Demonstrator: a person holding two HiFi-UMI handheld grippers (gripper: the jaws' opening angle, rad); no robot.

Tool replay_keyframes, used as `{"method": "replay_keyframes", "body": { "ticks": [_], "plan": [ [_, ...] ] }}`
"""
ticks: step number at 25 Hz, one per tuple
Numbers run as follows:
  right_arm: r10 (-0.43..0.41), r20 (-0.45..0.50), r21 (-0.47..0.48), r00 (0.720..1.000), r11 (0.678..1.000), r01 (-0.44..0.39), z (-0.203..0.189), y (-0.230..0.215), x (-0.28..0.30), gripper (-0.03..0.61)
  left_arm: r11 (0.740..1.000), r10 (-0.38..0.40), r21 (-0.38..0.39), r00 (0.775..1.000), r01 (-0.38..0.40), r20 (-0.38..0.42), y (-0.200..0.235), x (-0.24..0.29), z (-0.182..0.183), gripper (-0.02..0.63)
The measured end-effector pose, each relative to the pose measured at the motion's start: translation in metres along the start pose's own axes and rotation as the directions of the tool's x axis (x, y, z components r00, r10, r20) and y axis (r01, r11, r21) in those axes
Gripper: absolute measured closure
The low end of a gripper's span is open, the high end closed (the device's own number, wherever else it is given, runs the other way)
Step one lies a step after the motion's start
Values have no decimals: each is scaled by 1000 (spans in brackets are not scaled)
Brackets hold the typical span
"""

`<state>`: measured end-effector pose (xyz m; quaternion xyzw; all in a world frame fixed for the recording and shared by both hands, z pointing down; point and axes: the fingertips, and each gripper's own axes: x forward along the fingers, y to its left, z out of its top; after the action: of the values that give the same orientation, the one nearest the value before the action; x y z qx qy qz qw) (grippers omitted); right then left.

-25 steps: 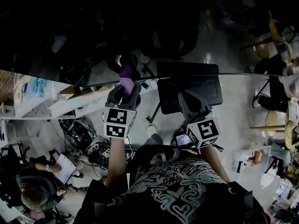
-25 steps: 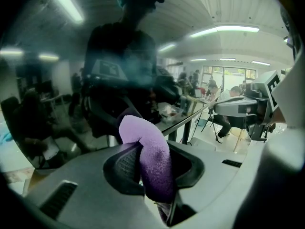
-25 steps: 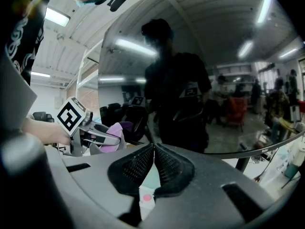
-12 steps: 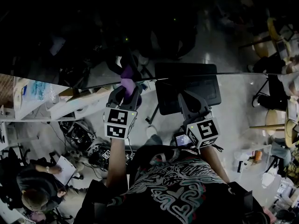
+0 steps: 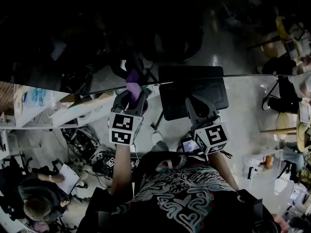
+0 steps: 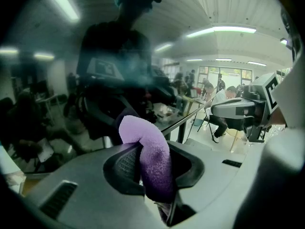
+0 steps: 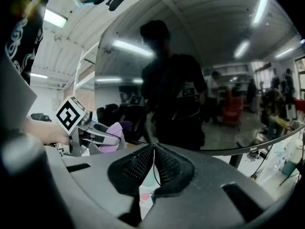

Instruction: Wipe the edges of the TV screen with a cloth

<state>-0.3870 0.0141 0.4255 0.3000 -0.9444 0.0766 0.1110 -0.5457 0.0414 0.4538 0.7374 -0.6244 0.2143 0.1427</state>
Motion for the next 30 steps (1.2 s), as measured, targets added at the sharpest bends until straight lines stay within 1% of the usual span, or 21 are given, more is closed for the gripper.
{"method": "replay_keyframes", "body": {
  "ticks": [11,14,17,20,24,30],
  "plan": [
    [-19,6,22,1000,1000,18,-2,-21,-14,548,999,-24,-27,1000,24,7,-20,7,10,505],
    [-21,8,26,1000,999,20,-3,-25,-17,548,995,-48,-83,998,50,32,-25,10,13,505],
    [-25,12,27,1000,999,25,-3,-29,-19,548,984,-71,-160,995,81,64,-27,11,15,505],
    [-30,7,31,1000,999,29,-4,-32,-20,548,971,-85,-215,993,101,82,-27,11,17,505],
    [-31,9,29,999,999,31,-5,-38,-22,548,959,-96,-258,991,118,93,-30,14,18,505],
    [-33,6,34,999,999,33,-7,-43,-23,548,948,-108,-290,989,133,102,-34,19,20,505]
  ]
}}
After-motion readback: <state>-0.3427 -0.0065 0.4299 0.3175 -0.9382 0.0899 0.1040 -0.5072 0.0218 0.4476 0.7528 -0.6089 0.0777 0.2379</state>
